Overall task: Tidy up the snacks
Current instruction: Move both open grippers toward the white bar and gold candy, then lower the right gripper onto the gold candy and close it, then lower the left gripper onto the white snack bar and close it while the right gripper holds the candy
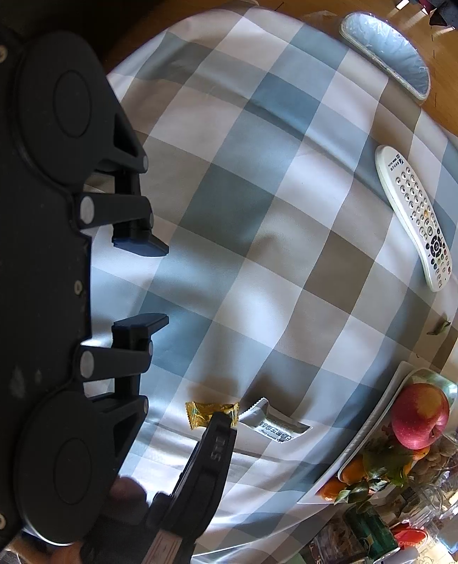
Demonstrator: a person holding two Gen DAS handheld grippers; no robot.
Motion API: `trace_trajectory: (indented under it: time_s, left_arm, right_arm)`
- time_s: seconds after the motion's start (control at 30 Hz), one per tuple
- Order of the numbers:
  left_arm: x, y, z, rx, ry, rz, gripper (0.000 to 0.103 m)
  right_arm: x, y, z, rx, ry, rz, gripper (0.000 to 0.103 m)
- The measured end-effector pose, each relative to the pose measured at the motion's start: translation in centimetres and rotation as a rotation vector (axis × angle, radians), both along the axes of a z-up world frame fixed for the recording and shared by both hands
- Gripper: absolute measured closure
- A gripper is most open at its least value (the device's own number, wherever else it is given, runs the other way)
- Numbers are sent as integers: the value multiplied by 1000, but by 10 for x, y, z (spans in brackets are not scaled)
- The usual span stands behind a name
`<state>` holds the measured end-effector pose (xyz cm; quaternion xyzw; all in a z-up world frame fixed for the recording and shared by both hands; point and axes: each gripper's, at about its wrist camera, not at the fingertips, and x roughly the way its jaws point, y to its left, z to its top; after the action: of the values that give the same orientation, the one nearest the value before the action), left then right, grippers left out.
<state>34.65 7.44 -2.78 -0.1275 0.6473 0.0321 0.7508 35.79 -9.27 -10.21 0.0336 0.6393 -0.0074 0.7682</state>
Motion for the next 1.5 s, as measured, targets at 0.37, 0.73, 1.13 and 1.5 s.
trace_trajectory:
  time_s: [0.37, 0.73, 1.13, 1.5]
  left_arm:
    - [1, -4, -2, 16, 0, -8, 69]
    - [2, -7, -3, 27, -2, -21, 69]
    - [2, -22, -8, 68, -36, -80, 69]
    - [-6, -57, -18, 109, -130, -204, 68]
  right_arm:
    - [-5, 13, -12, 4, 20, 49, 59]
    - [-14, -4, 0, 13, 4, 29, 76]
    - [-67, -85, 28, 62, 40, -89, 76]
    - [-100, -133, 38, 47, 93, -239, 76]
